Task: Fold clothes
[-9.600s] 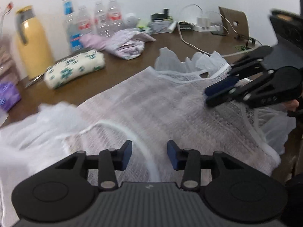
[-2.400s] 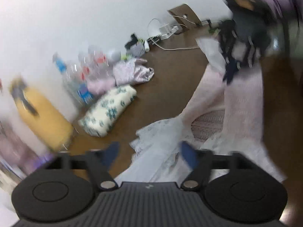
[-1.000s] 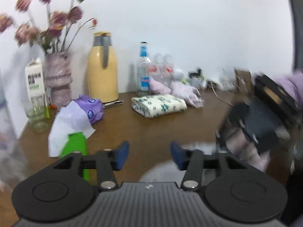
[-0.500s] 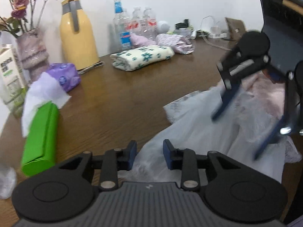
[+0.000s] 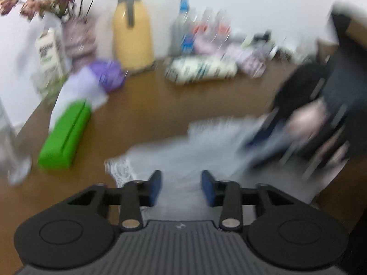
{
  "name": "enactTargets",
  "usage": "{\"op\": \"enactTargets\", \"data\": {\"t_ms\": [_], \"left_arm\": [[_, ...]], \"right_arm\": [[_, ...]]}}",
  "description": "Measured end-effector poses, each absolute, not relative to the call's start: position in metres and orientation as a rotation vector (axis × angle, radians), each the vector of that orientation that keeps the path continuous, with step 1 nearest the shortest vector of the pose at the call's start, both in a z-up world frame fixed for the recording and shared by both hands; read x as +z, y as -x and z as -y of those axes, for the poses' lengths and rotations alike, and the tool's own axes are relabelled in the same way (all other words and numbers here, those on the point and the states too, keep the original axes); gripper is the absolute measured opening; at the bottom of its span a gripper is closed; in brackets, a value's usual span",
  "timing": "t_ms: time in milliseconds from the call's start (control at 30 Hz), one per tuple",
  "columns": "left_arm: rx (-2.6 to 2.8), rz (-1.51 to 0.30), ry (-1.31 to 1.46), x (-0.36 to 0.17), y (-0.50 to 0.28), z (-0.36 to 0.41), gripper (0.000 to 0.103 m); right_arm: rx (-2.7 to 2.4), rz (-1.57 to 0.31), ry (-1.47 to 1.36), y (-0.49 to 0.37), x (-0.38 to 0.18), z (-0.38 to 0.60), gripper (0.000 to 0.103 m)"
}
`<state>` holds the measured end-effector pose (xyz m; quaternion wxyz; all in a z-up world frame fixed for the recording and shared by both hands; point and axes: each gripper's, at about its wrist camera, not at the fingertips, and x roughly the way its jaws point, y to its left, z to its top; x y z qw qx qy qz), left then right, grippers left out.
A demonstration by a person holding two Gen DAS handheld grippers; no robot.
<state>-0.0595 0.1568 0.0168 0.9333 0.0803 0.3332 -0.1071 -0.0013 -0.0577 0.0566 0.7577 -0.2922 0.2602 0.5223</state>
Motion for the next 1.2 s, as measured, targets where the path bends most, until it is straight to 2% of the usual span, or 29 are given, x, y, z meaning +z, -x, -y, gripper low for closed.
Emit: {"op": "enactTargets", "data": {"t_ms": [167,233,333,367,433,467,600,633,767,867,967,1033,1067,1100,1200], "left_arm": [[-0.185,-0.674,-0.105,0.013,0.065,-0.169,0.045],[-0.168,-0.674,-0.068,0.018,0.067,-0.178,0.045],[-0.198,-0.547,0.072,0.050,0.078,-0.188,0.048],[-0.210,-0.492,0.121,0.062,0.085,-0.188,0.058],[-0.206,-0.440,0.141,0.076,0.088,-0.165,0.066],[-0.218,-0.450,0.095,0.075,0.086,-0.143,0.066],[-0.123,-0.539,-0.081,0.050,0.059,-0.067,0.062],[-0.089,-0.557,-0.087,0.042,0.054,-0.061,0.057],[0.027,-0.621,-0.052,0.018,0.042,-0.060,0.057],[0.075,-0.629,-0.050,0.011,0.044,-0.063,0.059],[0.093,-0.628,-0.059,0.010,0.048,-0.064,0.066],[0.097,-0.631,-0.057,0.010,0.044,-0.063,0.067],[0.098,-0.631,-0.054,0.010,0.044,-0.064,0.068],[0.098,-0.631,-0.052,0.010,0.044,-0.065,0.068],[0.091,-0.630,-0.047,0.010,0.045,-0.065,0.068]], "right_arm": [[0.796,-0.615,0.463,0.004,0.073,0.172,0.023],[0.641,-0.659,0.397,0.004,0.064,0.211,0.023],[0.501,-0.707,0.332,0.012,0.044,0.244,0.025],[0.498,-0.698,0.302,0.018,0.039,0.250,0.027],[0.501,-0.656,0.238,0.029,0.034,0.262,0.035],[0.499,-0.616,0.202,0.032,0.037,0.267,0.038],[0.496,-0.508,0.115,0.031,0.056,0.269,0.034],[0.505,-0.502,0.131,0.031,0.058,0.264,0.034],[0.541,-0.581,0.167,0.027,0.040,0.244,0.030],[0.567,-0.602,0.227,0.031,0.028,0.238,0.029],[0.594,-0.575,0.292,0.032,0.027,0.236,0.035],[0.595,-0.575,0.315,0.029,0.025,0.233,0.031],[0.591,-0.585,0.312,0.026,0.024,0.231,0.022],[0.585,-0.590,0.300,0.023,0.024,0.231,0.008],[0.571,-0.572,0.293,0.023,0.033,0.236,0.007]]}}
